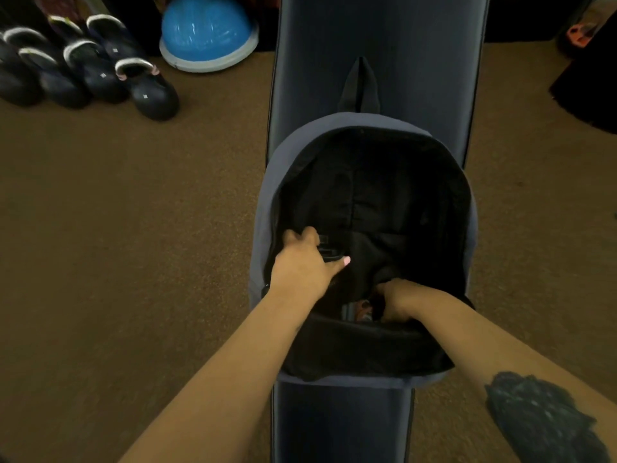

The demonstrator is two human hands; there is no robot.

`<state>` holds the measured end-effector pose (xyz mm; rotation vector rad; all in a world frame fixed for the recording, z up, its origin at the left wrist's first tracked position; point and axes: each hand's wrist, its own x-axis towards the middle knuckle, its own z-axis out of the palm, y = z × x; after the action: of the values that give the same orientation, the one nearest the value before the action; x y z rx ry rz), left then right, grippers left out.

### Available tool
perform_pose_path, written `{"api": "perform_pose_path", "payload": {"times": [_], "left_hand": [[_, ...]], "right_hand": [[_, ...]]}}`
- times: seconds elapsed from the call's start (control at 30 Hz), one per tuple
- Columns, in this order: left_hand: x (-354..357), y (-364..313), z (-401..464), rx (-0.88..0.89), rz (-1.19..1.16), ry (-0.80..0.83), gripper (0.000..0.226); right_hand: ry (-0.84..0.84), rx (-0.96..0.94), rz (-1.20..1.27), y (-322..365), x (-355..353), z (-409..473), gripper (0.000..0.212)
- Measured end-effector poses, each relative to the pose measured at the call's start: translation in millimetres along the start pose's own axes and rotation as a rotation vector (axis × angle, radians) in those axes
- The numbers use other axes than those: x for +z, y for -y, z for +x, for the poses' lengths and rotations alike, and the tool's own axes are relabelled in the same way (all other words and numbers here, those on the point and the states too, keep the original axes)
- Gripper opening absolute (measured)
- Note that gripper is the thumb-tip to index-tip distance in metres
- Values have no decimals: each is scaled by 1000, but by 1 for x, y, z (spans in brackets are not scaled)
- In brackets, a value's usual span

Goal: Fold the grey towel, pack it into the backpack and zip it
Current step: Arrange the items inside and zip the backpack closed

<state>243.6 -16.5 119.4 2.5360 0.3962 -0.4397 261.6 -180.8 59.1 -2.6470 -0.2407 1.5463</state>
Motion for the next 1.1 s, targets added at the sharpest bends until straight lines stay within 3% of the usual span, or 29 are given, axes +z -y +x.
{"api": "perform_pose_path", "payload": {"times": [0.17,0.53,0.67,0.87,1.1], "left_hand": [[1,6,2,89,-37,-51,31],[4,9,25,-80,-139,41,28],[-4,11,30,-42,-141,175,40],[-6,14,18,15,-131,295,77],[6,-3,9,-75,-202,87,96]], "right_hand": [[-43,10,23,-3,3,3,59],[-93,-37,-30,-1,13,17,49],[-153,-43,-42,-1,13,16,44],[-198,10,-67,-4,16,19,63],[-233,66,-55,-7,19,19,63]]}}
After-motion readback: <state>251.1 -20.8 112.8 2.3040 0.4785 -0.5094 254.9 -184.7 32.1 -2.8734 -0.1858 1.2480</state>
